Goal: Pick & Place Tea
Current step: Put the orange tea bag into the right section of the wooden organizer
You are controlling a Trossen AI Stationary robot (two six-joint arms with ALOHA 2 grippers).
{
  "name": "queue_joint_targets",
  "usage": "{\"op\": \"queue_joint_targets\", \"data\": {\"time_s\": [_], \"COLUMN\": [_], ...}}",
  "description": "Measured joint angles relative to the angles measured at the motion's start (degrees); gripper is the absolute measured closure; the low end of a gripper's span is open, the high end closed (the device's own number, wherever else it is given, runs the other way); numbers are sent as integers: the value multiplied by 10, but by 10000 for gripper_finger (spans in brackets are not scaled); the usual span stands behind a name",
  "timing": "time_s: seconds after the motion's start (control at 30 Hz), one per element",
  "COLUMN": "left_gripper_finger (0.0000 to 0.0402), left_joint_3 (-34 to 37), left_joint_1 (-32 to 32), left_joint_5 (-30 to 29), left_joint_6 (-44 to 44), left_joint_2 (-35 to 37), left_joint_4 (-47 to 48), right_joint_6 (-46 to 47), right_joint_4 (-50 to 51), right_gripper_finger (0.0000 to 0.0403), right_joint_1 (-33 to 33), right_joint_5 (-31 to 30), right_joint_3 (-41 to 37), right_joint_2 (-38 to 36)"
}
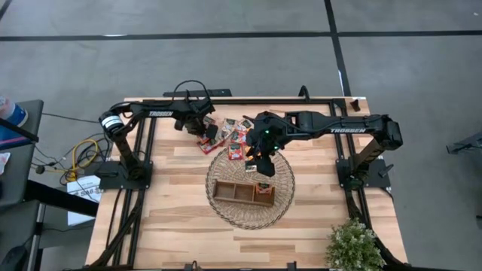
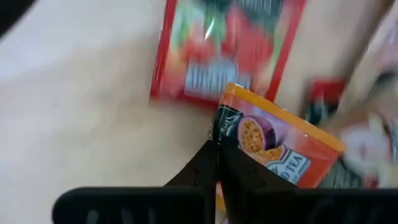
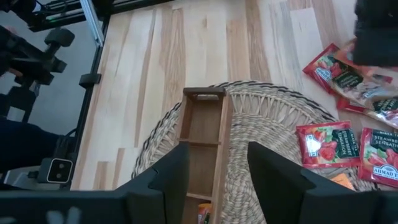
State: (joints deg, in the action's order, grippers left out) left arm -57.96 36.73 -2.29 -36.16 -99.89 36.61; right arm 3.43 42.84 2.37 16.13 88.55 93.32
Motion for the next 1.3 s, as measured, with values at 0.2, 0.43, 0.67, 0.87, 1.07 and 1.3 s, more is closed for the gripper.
{"op": "queue_joint_targets", "data": {"time_s": [0.2,0.43,0.67,0.87,1.07,1.3], "left_gripper_finger": [401,401,401,401,401,401], "left_joint_3": [-1,-1,-2,-2,-3,-4], "left_joint_1": [-1,-17,-86,-172,-254,-306], "left_joint_5": [0,4,-81,-169,-229,-296], "left_joint_6": [8,8,28,113,251,343], "left_joint_2": [66,172,301,374,388,365], "left_joint_4": [20,21,-9,-87,-166,-205], "right_joint_6": [-3,-18,11,81,125,135], "right_joint_4": [0,-1,-54,-140,-212,-235], "right_gripper_finger": [258,239,229,230,211,190], "right_joint_1": [0,7,60,115,145,148], "right_joint_5": [2,-28,-72,-26,4,3], "right_joint_3": [0,0,0,0,0,0], "right_joint_2": [0,-2,-18,-22,-23,-23]}}
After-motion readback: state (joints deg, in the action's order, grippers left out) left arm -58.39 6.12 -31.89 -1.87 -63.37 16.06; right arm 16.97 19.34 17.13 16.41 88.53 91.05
